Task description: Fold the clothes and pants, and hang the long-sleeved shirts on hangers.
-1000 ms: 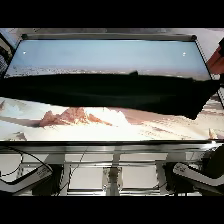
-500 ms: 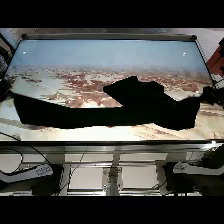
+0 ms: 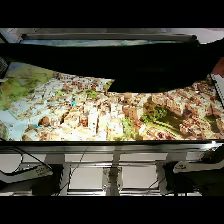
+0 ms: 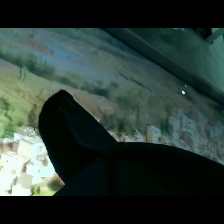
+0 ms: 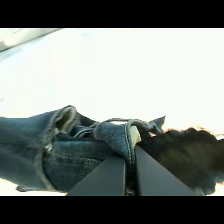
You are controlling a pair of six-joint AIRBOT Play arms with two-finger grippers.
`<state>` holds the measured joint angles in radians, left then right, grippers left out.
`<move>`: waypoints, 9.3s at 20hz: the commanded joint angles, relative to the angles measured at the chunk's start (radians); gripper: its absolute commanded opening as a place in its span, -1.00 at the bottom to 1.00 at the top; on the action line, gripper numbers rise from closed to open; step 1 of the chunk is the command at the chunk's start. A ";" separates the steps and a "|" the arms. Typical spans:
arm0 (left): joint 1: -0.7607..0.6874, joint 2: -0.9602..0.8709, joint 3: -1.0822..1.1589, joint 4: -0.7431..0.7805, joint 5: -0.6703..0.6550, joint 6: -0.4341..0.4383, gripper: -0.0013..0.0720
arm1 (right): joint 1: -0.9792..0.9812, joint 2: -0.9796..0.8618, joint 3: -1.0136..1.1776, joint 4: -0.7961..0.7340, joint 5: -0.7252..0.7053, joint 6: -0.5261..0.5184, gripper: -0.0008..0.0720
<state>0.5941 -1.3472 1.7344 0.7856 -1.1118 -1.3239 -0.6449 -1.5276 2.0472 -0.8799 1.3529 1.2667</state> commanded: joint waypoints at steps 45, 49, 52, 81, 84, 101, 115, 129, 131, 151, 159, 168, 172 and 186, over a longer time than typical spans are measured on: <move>0.006 0.267 -0.869 0.706 -0.043 0.194 -0.91 | -0.333 0.282 -1.084 -0.614 -0.104 0.031 -0.94; 0.006 0.267 -0.855 0.705 -0.051 0.195 -0.31 | -0.333 0.282 -1.037 -0.615 -0.047 0.031 0.11; 0.006 0.268 -0.776 0.645 -0.056 0.198 -0.01 | -0.333 0.282 -0.893 -0.504 0.004 0.035 0.11; -0.210 0.267 -0.653 -0.028 -0.044 0.426 0.01 | 1.105 -0.390 -0.253 -0.628 -0.331 -0.215 0.03; -0.210 0.266 -0.653 -0.027 -0.043 0.427 0.01 | 1.114 -0.407 -0.253 -0.633 -0.326 -0.215 0.03; -0.210 0.232 -0.654 -0.027 -0.044 0.426 0.01 | 1.184 -0.481 -0.253 -0.624 -0.342 -0.245 -0.19; -0.211 0.217 -0.654 -0.055 -0.044 0.426 0.01 | 1.184 -0.515 -0.253 -0.676 -0.439 -0.175 -0.54; -0.211 0.217 -0.654 -0.055 -0.045 0.407 0.60 | 1.285 -0.389 0.093 -0.201 -0.364 -0.340 -0.94; -0.210 0.217 -0.654 -0.055 -0.044 0.404 0.60 | 1.307 -0.284 0.079 -0.185 -0.363 -0.381 -0.94; -0.634 0.139 -0.655 0.190 -0.100 0.629 0.59 | 1.053 -0.148 -0.067 -0.370 -0.356 -0.104 -0.94; -0.948 -0.056 -0.655 0.145 0.205 0.397 0.59 | 1.053 -0.148 -0.067 -0.369 -0.346 -0.104 -0.94; -0.937 -0.169 -0.655 -0.056 0.471 0.355 0.58 | 1.053 -0.148 -0.067 -0.369 -0.319 -0.105 -0.94; -0.956 -0.170 -0.655 -0.114 0.587 0.359 0.22 | 1.053 -0.148 -0.067 -0.369 -0.319 -0.105 -0.94; -0.906 -0.143 -0.653 -0.113 0.623 0.359 -0.92 | 1.052 -0.148 -0.067 -0.355 -0.269 -0.105 -0.94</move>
<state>-0.3443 -1.5291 1.0801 0.6724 -0.4934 -0.9657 0.4080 -1.6756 1.9804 -1.2366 1.0512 1.1622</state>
